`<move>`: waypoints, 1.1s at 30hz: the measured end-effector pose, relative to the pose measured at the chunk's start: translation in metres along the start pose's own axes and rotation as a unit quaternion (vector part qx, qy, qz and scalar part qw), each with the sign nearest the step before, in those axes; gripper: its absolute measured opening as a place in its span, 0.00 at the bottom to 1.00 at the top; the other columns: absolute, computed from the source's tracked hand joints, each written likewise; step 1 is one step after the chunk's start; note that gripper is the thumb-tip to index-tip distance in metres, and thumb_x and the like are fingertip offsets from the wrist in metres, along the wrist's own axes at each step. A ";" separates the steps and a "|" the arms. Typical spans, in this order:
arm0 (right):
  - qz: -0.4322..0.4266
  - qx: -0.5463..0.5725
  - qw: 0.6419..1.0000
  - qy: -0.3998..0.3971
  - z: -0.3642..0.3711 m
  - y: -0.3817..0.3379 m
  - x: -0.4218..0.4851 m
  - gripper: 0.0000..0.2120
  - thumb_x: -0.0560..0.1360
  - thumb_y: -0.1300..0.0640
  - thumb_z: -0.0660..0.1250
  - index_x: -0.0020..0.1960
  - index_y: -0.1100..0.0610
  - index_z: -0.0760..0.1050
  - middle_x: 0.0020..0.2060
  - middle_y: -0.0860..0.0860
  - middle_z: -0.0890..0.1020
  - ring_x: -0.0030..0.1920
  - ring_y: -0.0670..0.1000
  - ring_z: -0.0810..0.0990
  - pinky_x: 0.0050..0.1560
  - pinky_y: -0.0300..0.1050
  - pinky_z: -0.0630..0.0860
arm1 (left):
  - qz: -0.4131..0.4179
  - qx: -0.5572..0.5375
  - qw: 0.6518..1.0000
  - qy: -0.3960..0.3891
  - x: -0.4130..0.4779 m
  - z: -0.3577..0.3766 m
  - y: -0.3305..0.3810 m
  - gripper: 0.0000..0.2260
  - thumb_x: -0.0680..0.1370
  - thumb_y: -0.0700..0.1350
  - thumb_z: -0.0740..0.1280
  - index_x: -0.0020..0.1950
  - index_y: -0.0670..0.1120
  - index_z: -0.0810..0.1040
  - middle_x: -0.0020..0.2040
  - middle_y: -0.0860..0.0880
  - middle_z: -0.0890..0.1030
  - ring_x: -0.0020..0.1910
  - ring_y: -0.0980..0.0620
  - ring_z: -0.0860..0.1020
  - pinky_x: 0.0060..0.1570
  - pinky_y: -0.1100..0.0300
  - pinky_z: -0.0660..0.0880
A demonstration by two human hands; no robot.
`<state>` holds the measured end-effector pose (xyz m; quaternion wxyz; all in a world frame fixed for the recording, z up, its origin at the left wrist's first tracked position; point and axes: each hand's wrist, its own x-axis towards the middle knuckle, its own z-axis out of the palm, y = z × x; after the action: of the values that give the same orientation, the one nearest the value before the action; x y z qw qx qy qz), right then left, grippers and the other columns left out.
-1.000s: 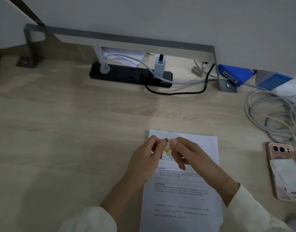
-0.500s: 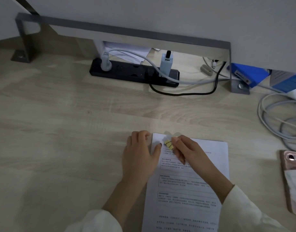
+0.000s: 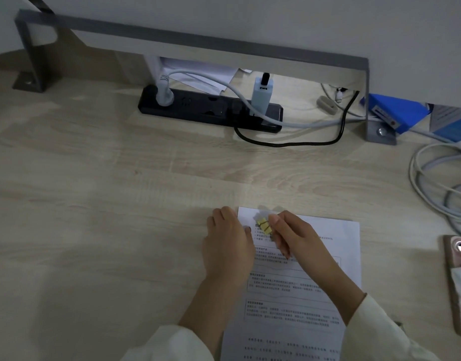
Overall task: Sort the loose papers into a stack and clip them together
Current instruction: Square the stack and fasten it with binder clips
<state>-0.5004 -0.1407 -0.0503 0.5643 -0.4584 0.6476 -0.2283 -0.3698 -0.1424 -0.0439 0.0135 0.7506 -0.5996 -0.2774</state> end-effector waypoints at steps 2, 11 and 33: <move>-0.001 0.001 1.000 0.001 0.001 -0.001 -0.001 0.19 0.77 0.48 0.59 0.36 0.62 0.69 0.29 0.52 0.73 0.28 0.47 0.69 0.32 0.39 0.69 | -0.001 -0.011 1.000 0.003 -0.004 0.000 0.001 0.14 0.79 0.49 0.58 0.62 0.44 0.65 0.59 0.48 0.70 0.59 0.51 0.70 0.41 0.62 0.67; -0.003 0.007 1.000 0.006 0.002 -0.001 -0.003 0.19 0.78 0.49 0.60 0.39 0.65 0.69 0.30 0.54 0.74 0.29 0.48 0.70 0.32 0.41 0.69 | -0.108 -0.301 0.944 -0.085 0.001 -0.012 -0.009 0.14 0.77 0.47 0.64 0.62 0.46 0.72 0.53 0.54 0.76 0.45 0.59 0.74 0.44 0.64 0.69; -0.116 -0.084 0.989 0.033 -0.011 -0.004 0.012 0.14 0.78 0.52 0.59 0.35 0.54 0.69 0.29 0.49 0.70 0.30 0.44 0.67 0.33 0.34 0.65 | -0.085 -0.330 0.937 -0.074 0.016 0.000 -0.018 0.07 0.76 0.49 0.65 0.50 0.48 0.78 0.48 0.52 0.82 0.49 0.54 0.79 0.52 0.52 0.76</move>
<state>-0.5085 -0.1554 -0.0506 0.4717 -0.5683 0.6254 -0.2519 -0.3516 -0.1518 -0.0564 0.1920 0.7295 -0.4075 -0.5147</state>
